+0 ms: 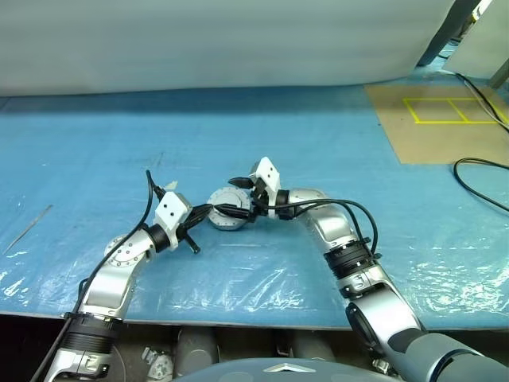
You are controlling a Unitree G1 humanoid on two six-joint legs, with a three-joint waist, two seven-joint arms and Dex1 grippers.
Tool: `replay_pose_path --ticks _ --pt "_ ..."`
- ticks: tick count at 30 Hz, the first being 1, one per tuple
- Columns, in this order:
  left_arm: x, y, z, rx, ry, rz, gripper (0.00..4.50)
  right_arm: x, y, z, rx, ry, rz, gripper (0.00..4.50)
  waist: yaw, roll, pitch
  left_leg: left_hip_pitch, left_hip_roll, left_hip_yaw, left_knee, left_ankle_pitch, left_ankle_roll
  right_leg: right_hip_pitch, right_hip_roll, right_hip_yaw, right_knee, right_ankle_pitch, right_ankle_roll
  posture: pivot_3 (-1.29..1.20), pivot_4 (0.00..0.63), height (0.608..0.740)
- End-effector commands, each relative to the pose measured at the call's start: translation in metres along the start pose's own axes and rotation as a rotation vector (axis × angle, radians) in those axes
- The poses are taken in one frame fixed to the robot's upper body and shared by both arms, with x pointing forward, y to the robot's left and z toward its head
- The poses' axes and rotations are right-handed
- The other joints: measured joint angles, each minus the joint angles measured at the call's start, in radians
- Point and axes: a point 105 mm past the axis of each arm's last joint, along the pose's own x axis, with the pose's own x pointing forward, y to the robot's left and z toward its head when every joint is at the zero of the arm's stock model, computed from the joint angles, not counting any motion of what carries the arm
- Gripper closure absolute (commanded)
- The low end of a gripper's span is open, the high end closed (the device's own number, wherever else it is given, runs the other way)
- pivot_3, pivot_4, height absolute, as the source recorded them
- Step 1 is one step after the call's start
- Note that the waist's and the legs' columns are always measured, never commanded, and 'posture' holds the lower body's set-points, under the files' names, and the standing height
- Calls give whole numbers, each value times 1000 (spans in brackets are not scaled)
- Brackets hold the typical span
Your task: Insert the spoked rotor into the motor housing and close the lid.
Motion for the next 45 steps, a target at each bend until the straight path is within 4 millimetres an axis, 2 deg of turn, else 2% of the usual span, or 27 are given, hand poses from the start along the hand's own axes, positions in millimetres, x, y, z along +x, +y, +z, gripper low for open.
replay_pose_path --ticks 1,4,12,18,27,30,38,41,44,45 --pt "0 -9 -8 -16 33 -41 4500 -9 -10 7 32 -10 -61 26 0 0 0 0 0 0 0 0 0 0 0 0 0 0 0 0 150 740" --pt "1 -10 -8 -17 33 -44 4500 -15 -14 -2 145 51 -87 26 0 0 0 0 0 0 0 0 0 0 0 0 0 0 0 0 150 740" --pt "2 -10 -8 -18 31 -42 4500 -22 -10 0 503 102 -63 26 1 0 0 0 -1 0 0 0 0 0 0 0 -1 0 0 0 150 740" --pt "2 -9 -8 -17 28 -37 4500 -21 3 -3 787 161 -4 26 4 0 0 0 -1 0 -1 0 0 0 0 0 -1 0 0 0 150 740" --pt "4 -9 -7 -14 20 -37 4500 -11 28 -7 981 177 78 26 6 2 1 0 -1 0 -1 0 -1 -1 0 0 -2 0 0 0 150 740" --pt "5 -9 -7 -14 19 -39 4500 -8 29 -7 1029 152 74 26 6 2 1 0 -1 0 -2 0 -1 -1 0 0 -2 0 1 0 150 740" --pt "5 -9 -8 -9 18 -38 4500 -5 24 3 1118 58 79 2534 2 3 1 0 -1 0 -4 0 -1 -2 1 0 -1 2 4 0 150 740" --pt "6 -9 -8 -8 16 -38 4500 -5 24 4 1136 46 82 2665 3 3 2 0 -1 0 -4 0 -1 -2 0 0 -1 2 3 0 150 740" --pt "6 -9 -8 -8 17 -38 4500 -5 25 3 1142 47 80 3163 3 3 2 0 -1 0 -3 0 -1 -2 0 0 -1 1 2 0 150 740" --pt "6 -8 -8 -7 16 -38 4500 -5 25 2 1141 51 78 3163 3 3 2 0 -1 0 -3 0 -1 -2 0 0 -1 1 2 0 150 740"
